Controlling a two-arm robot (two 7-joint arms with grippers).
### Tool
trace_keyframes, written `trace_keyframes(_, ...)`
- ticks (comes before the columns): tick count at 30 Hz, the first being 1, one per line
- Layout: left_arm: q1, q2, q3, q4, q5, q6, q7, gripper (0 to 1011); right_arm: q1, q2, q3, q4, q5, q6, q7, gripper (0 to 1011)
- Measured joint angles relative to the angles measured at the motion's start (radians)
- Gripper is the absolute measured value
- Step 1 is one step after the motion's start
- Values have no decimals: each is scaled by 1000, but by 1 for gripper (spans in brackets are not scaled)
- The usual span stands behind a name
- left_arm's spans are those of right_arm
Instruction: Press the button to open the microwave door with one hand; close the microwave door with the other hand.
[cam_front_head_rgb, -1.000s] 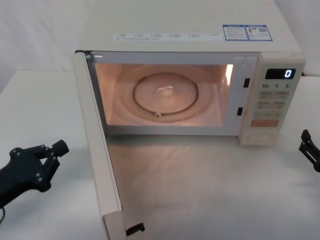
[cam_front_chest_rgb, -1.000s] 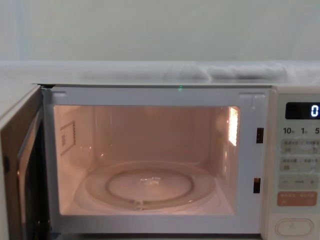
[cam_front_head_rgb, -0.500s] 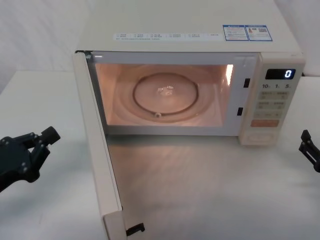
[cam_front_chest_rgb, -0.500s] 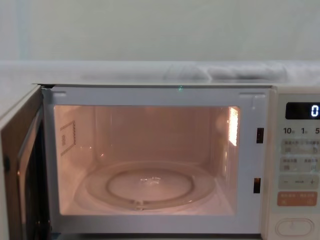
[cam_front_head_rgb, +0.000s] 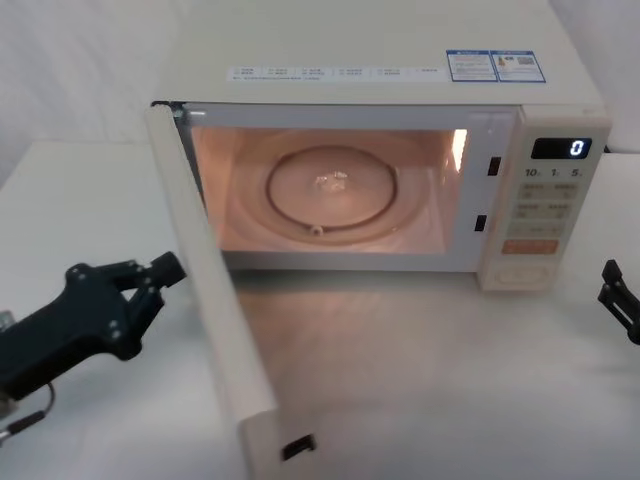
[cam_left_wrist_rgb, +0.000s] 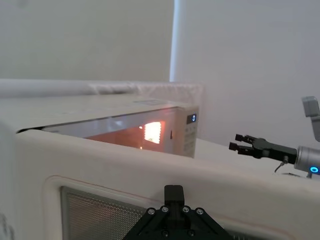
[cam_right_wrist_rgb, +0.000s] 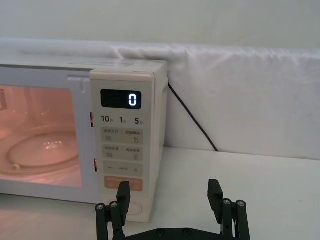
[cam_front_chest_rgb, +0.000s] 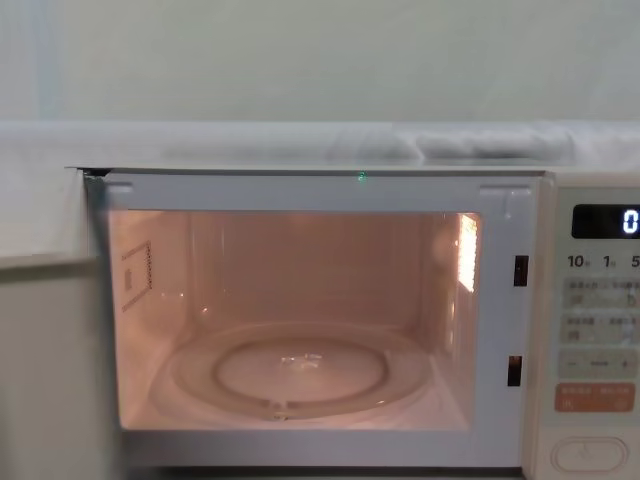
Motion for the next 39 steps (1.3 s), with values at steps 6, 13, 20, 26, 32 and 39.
trace_keyframes(6, -64, 10, 70, 10, 34, 19, 26, 0, 0, 0, 0, 0, 0, 0, 0, 1002)
trace_keyframes(13, -158, 0, 163, 15, 97, 53, 109, 0, 0, 0, 0, 0, 0, 0, 0, 1002)
trace_keyframes(20, -227, -32, 255, -2, 190, 125, 257, 0, 0, 0, 0, 0, 0, 0, 0, 1002)
trace_keyframes(26, -261, -76, 309, -4, 226, 164, 353, 0, 0, 0, 0, 0, 0, 0, 0, 1002)
trace_keyframes(32, -269, -134, 326, -5, 242, 194, 448, 0, 0, 0, 0, 0, 0, 0, 0, 1002)
trace_keyframes(39, -257, -206, 322, -10, 263, 199, 538, 0, 0, 0, 0, 0, 0, 0, 0, 1002)
